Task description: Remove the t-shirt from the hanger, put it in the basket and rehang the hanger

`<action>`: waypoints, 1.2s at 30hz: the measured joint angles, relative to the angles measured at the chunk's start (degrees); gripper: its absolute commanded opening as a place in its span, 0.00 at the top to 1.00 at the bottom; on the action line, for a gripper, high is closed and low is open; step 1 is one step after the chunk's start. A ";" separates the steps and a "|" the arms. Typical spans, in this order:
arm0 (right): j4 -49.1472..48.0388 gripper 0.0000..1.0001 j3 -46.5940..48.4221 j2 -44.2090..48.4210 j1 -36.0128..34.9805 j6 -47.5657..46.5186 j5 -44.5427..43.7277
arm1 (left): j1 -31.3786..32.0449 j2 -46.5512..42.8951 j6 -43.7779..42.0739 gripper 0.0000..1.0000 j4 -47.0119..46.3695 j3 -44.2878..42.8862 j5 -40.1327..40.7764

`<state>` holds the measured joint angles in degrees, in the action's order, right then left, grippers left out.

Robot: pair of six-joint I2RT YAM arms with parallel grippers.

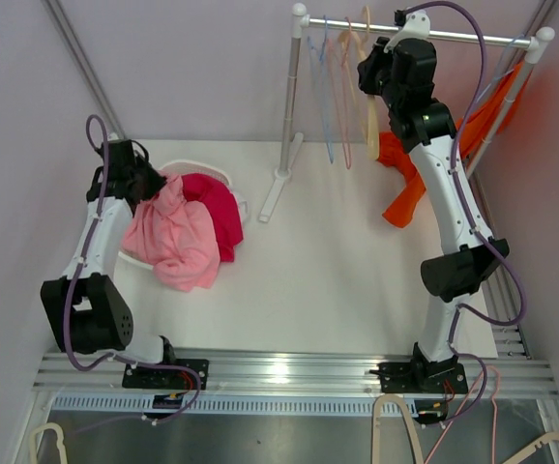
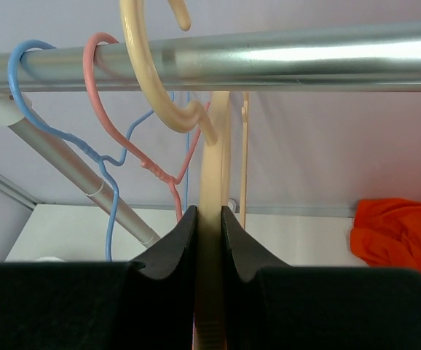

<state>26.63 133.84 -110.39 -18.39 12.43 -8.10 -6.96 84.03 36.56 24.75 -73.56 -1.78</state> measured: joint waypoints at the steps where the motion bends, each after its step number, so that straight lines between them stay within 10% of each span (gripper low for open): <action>1: 0.00 1.00 0.17 0.00 0.00 0.15 0.04 | 0.13 -0.26 0.72 0.99 0.63 1.07 0.02; 4: 0.02 0.84 0.33 0.02 0.00 0.70 0.07 | 0.46 -2.67 2.12 0.94 0.37 3.48 0.11; 7: 0.00 0.70 0.35 0.00 0.00 1.03 0.00 | 0.72 -6.29 2.78 0.51 0.13 5.16 0.33; 8: 0.04 0.68 0.42 0.02 0.00 1.03 -0.04 | 0.81 -7.43 2.89 0.16 0.00 5.25 0.52; 9: 0.04 0.62 0.44 0.02 0.07 1.01 -0.11 | 0.92 -8.44 2.38 0.02 -0.09 5.22 0.59; 17: 7.48 0.52 0.76 3.17 1.70 0.57 -4.33 | 3.78 -16.46 1.77 0.00 3.34 1.75 8.48; 20: 10.69 0.28 -0.79 7.56 2.47 0.48 -10.16 | 4.87 -20.33 0.90 0.01 4.59 -0.24 11.04; 36: 22.60 0.30 -5.20 18.25 13.20 -0.02 -27.36 | 23.30 -19.74 -11.39 0.01 9.38 -9.40 22.91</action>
<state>49.23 128.64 -92.14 -5.19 12.40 -35.46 16.34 64.29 25.17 34.13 -82.96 21.12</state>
